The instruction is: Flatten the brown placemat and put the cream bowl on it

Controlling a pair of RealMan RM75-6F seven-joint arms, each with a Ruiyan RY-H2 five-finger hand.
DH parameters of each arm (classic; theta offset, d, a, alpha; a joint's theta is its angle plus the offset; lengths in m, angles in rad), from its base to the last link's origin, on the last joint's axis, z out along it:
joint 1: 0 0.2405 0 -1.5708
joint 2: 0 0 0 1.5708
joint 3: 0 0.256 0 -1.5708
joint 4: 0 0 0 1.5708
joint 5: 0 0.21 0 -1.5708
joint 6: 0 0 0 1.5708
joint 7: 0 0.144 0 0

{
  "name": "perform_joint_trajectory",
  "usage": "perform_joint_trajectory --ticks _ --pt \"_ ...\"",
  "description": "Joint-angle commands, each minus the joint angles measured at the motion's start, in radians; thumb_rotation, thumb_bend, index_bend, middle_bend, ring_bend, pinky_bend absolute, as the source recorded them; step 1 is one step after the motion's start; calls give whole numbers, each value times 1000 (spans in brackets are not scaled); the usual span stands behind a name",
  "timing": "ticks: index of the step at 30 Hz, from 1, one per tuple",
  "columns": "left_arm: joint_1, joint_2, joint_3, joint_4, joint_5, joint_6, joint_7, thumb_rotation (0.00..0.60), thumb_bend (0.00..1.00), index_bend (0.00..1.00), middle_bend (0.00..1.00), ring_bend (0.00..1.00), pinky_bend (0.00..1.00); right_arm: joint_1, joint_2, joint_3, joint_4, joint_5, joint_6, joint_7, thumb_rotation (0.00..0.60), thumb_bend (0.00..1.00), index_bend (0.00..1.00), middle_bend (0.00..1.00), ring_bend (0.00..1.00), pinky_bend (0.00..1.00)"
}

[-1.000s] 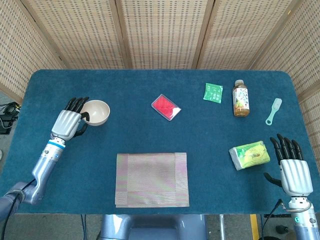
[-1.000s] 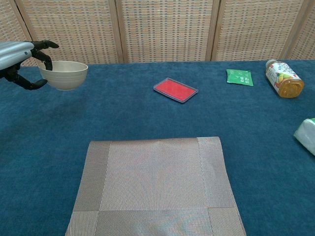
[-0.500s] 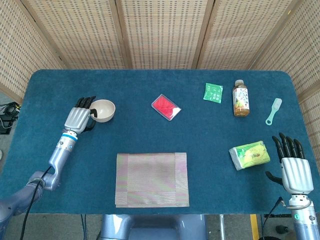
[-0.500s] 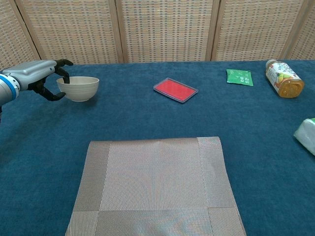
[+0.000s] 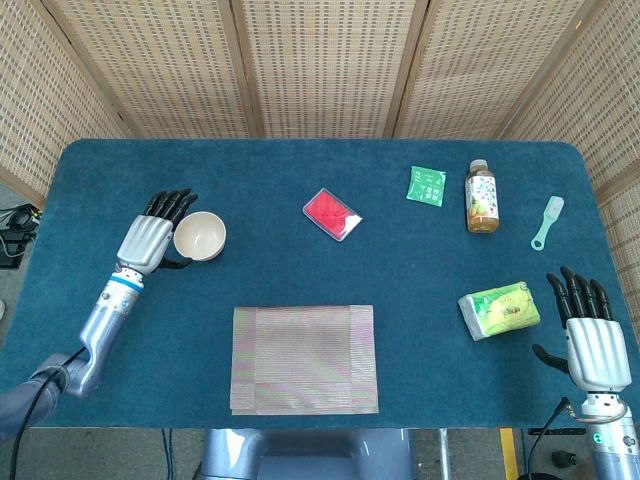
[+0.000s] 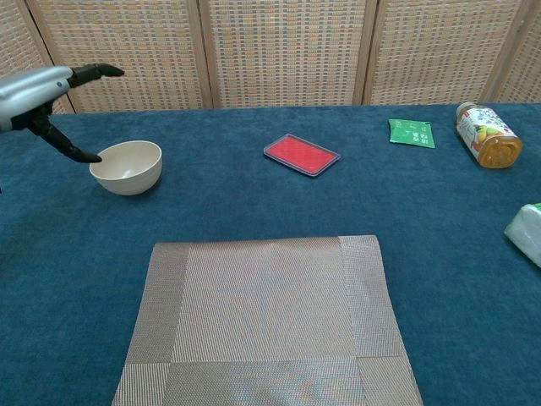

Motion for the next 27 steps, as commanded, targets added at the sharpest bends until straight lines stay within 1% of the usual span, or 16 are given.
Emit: perform_joint_trajectory --ticks 1,3,6,8,11,12,13,15,17,19,20,23,27 --pt "43 112 67 -136 125 114 -45 600 0 0 0 0 0 -1 2 -1 -2 -1 2 2 600 0 0 0 0 0" --pt "51 159 113 -194 198 151 -61 600 0 21 0 0 0 -2 3 -1 -3 -2 5 4 600 0 0 0 0 0" --pt "55 185 163 -230 273 184 -71 600 0 134 0 0 0 -3 4 0 -5 -2 6 5 600 0 0 0 0 0" --pt "57 190 195 -240 322 204 -68 600 0 214 0 0 0 -3 5 -1 -5 -2 6 4 600 0 0 0 0 0" --pt "58 181 250 -240 401 229 -57 600 0 286 0 0 0 -3 4 0 -4 0 6 2 600 0 0 0 0 0" --pt "58 173 273 -237 431 236 -51 600 0 298 0 0 0 -2 4 0 -4 2 5 2 600 0 0 0 0 0" --pt "54 161 310 -235 480 232 -37 600 4 314 0 0 0 -1 3 0 -2 5 2 1 600 0 0 0 0 0" --pt "54 147 331 -226 507 235 -23 600 16 339 0 0 0 0 3 1 -1 8 0 1 600 0 0 0 0 0" --pt "50 123 367 -212 554 226 7 600 35 364 0 0 0 1 3 3 0 11 -2 2 600 0 0 0 0 0" --pt "49 108 385 -204 574 222 20 600 57 378 0 0 0 1 3 4 1 13 -2 2 600 0 0 0 0 0" --pt "48 96 403 -198 592 216 28 600 67 386 0 0 0 1 3 5 2 16 -3 4 600 0 0 0 0 0" --pt "49 66 435 -176 628 214 51 600 74 403 0 0 0 2 4 6 4 21 -6 6 600 0 0 0 0 0" --pt "52 34 450 -146 649 224 75 600 121 428 0 0 0 1 5 6 5 22 -4 9 600 0 0 0 0 0"
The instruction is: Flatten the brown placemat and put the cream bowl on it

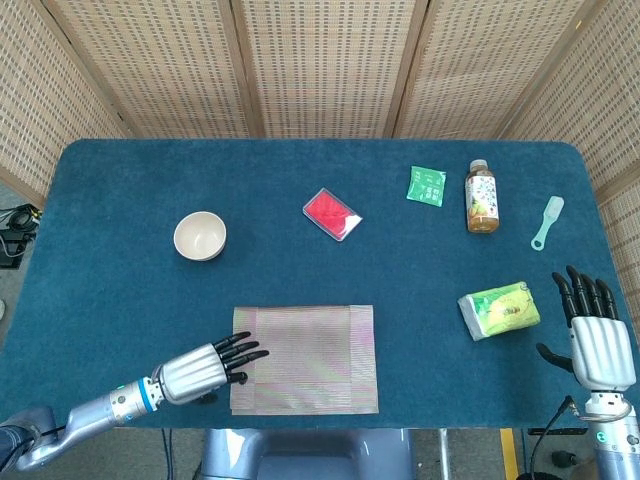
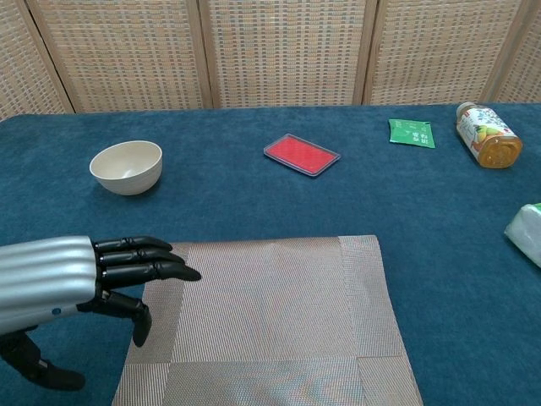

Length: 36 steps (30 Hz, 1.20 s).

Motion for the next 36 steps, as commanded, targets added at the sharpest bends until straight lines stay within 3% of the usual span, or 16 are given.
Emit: perform_joint_trajectory --ticks 1,14,36 --pt "2 -23 12 22 13 8 17 600 137 430 0 0 0 -1 1 0 0 0 1 2 600 0 0 0 0 0" --pt "2 -64 50 54 15 -21 46 600 201 436 0 0 0 -3 8 1 -1 6 2 14 600 0 0 0 0 0" --pt "-21 -110 52 54 -20 -57 58 600 299 458 0 0 0 -7 17 6 0 12 8 32 600 0 0 0 0 0"
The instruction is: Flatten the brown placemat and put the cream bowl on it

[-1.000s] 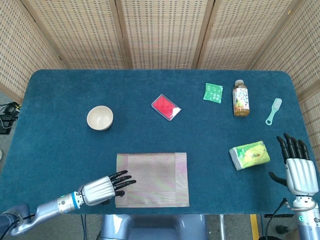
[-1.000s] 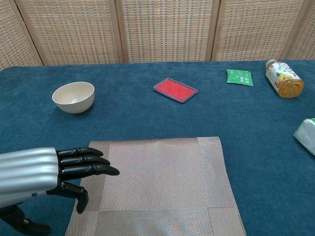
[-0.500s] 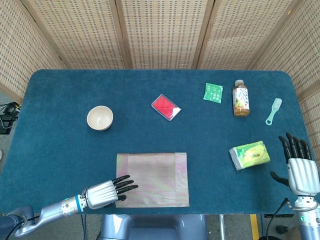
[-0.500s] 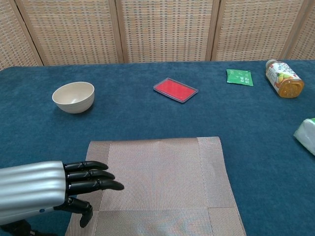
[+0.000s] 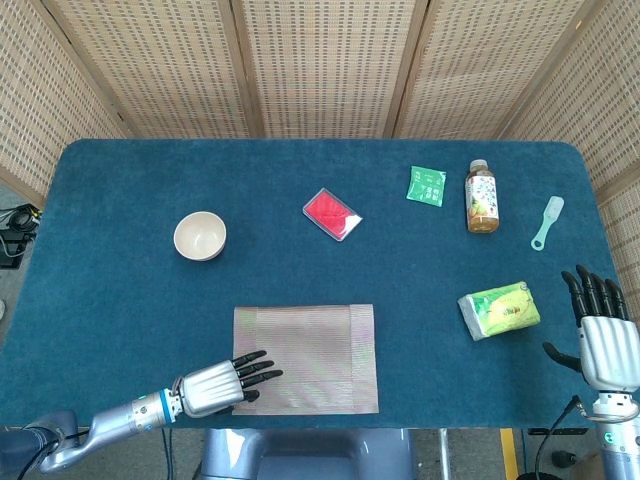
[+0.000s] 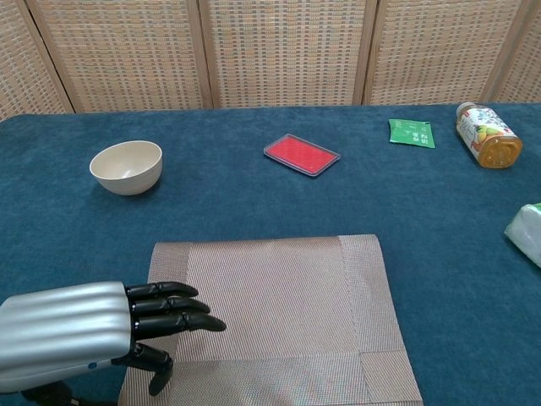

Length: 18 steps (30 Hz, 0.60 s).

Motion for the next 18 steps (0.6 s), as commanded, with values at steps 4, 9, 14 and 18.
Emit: perform_joint_trajectory --ticks 4,9,14,18 --pt "-4 -6 2 0 -4 0 0 600 337 463 0 0 0 0 1 0 0 0 0 1 600 0 0 0 0 0" --pt "-6 -11 4 4 -9 -4 4 600 366 465 0 0 0 -1 1 0 0 0 1 3 600 0 0 0 0 0" --pt "-8 -15 6 7 -16 -7 4 600 403 465 0 0 0 -1 2 -1 -1 -2 1 3 600 0 0 0 0 0" --pt "-9 -19 5 15 -23 -13 6 600 420 465 0 0 0 -1 3 -1 -1 -1 2 5 600 0 0 0 0 0"
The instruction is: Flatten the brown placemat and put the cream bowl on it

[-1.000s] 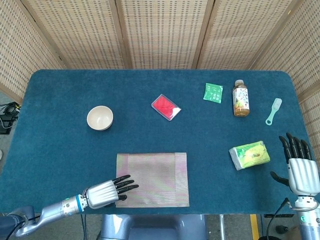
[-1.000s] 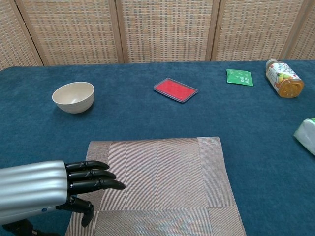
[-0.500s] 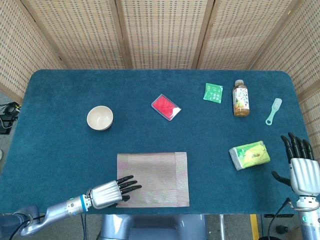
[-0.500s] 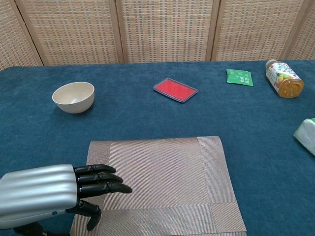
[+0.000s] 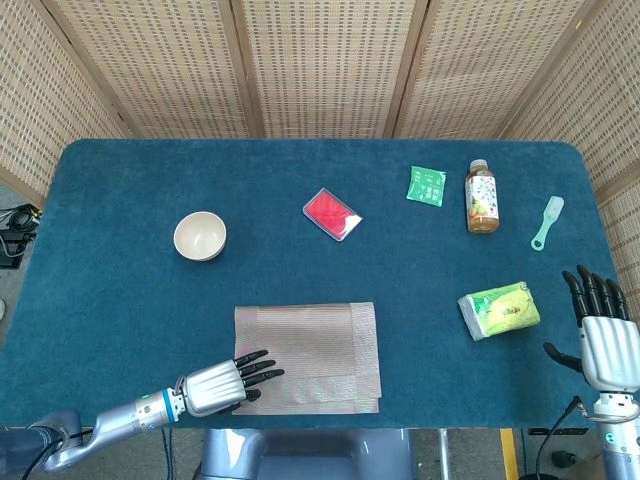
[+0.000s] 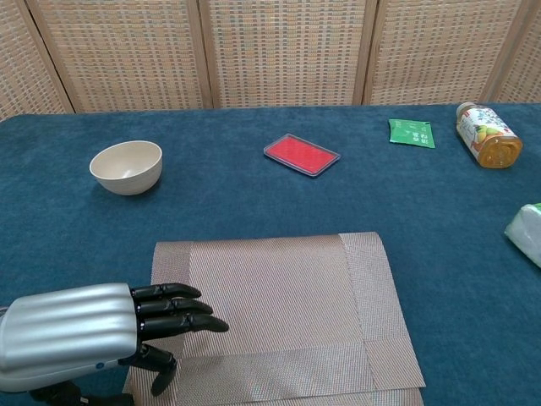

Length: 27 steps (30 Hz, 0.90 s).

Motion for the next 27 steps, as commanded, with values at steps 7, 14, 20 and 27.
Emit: perform_joint_trajectory --ticks 7,14,20,27 --pt "-1 -8 3 13 -13 -8 -6 600 422 465 0 0 0 0 2 0 -1 0 -1 3 600 0 0 0 0 0" --pt "-4 -15 5 21 -21 -12 -15 600 483 491 0 0 0 0 4 0 -3 -1 -1 7 600 0 0 0 0 0" --pt "-3 -23 3 26 -28 -12 -14 600 487 551 0 0 0 -1 5 -1 -4 -3 1 11 600 0 0 0 0 0" --pt "-13 -33 -17 23 -48 -7 -41 600 517 715 0 0 0 -2 7 -1 -4 -4 1 15 600 0 0 0 0 0"
